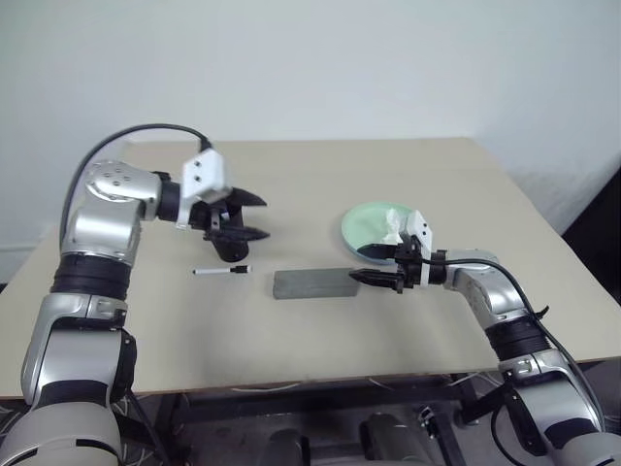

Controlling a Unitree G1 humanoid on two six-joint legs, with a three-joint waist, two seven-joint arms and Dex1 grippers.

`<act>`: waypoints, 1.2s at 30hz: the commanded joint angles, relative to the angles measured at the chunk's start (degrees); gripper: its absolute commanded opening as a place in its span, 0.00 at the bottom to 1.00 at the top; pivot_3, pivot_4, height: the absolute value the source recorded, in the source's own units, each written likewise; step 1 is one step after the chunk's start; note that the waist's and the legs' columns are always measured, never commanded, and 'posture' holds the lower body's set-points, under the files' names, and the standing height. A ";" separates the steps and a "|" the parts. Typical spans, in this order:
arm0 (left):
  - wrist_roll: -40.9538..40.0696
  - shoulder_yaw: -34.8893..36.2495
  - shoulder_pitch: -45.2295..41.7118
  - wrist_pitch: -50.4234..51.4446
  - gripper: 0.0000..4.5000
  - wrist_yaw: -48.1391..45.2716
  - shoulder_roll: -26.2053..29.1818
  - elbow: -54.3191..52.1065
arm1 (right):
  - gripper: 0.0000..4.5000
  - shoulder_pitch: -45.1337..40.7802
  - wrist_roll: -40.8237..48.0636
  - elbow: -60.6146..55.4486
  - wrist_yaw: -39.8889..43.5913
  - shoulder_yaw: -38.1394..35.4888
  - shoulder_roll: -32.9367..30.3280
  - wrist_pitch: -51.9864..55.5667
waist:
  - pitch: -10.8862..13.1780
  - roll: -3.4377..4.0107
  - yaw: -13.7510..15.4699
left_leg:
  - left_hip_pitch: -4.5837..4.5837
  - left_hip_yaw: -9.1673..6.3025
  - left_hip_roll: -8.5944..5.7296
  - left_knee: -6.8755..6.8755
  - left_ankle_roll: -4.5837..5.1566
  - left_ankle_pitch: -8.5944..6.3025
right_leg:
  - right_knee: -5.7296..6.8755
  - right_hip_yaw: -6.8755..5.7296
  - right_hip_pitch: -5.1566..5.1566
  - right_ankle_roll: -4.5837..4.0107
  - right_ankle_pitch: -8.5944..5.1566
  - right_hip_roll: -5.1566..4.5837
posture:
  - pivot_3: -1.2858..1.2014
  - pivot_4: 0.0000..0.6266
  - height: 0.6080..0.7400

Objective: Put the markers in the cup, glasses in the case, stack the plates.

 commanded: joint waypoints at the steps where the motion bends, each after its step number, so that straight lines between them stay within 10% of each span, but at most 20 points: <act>1: 5.75 -3.84 -4.34 -2.69 0.72 -1.46 0.76 4.41 | 0.76 -2.24 -0.32 -0.72 0.07 -0.60 0.30 -1.53 | 0.00 0.00 -0.01 | 0.00 0.00 0.00 0.00 0.00 0.00 | 0.00 0.00 -0.01 0.00 0.00 0.01 | 0.52 0.00 1.00; 6: 12.68 -8.91 -7.16 -9.27 0.99 -1.68 0.16 13.77 | 0.76 -1.93 -0.24 -1.02 -0.28 -0.76 0.32 -1.73 | 0.00 0.00 -0.03 | -0.01 0.03 0.00 -0.02 0.01 0.00 | -0.01 0.04 -0.03 0.00 -0.01 0.01 | 0.52 0.00 1.00; 36: 29.60 -16.60 -12.43 -19.22 0.99 6.06 -7.85 37.29 | 0.76 -1.11 -0.14 -1.91 -1.40 -0.89 0.14 -1.96 | 0.00 -0.03 0.12 | -0.10 0.01 -0.01 -0.02 0.02 -0.01 | -0.01 0.08 -0.07 0.02 -0.01 0.01 | 0.52 0.00 1.00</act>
